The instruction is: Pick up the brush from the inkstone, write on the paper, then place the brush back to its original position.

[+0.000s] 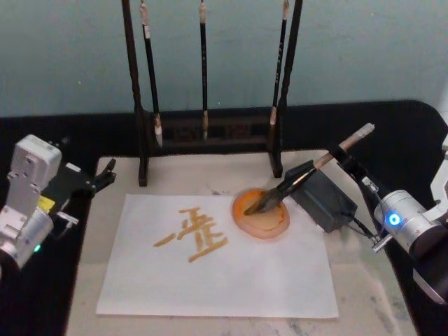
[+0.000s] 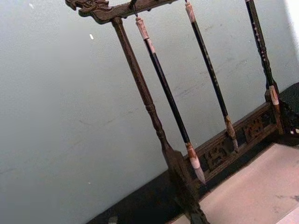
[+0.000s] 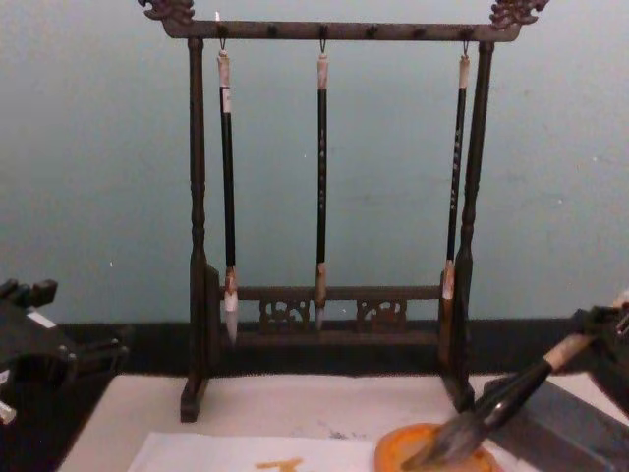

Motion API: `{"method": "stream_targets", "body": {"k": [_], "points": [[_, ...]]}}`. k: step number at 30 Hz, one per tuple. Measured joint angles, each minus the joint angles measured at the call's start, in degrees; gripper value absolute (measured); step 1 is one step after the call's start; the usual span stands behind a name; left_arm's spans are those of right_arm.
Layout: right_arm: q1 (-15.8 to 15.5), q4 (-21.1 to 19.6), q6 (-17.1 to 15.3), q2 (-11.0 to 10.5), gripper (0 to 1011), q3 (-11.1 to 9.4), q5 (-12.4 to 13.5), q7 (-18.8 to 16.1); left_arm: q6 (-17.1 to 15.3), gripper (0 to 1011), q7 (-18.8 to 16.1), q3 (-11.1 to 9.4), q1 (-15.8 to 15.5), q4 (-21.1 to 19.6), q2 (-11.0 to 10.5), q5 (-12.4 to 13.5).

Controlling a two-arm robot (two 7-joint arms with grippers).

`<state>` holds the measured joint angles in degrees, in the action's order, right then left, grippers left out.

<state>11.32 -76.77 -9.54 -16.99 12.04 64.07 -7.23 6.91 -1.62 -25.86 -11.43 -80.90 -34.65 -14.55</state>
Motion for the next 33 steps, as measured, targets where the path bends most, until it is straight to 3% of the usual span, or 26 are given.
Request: {"method": "stream_targets", "body": {"k": [3,5,27,33], "points": [[0.0,0.0,0.0,0.0,188,0.0,0.0,0.0,0.0,1010,0.0,0.0,0.0,0.0,0.0,0.0],[0.0,0.0,0.0,0.0,173,0.0,0.0,0.0,0.0,1010,0.0,0.0,0.0,0.0,0.0,0.0],[0.0,0.0,0.0,0.0,173,0.0,0.0,0.0,0.0,1009,0.0,0.0,0.0,0.0,0.0,0.0],[0.1,-0.9,1.2,-0.7,172,0.9,0.2,-0.7,0.0,1010,0.0,0.0,0.0,0.0,0.0,0.0]]}}
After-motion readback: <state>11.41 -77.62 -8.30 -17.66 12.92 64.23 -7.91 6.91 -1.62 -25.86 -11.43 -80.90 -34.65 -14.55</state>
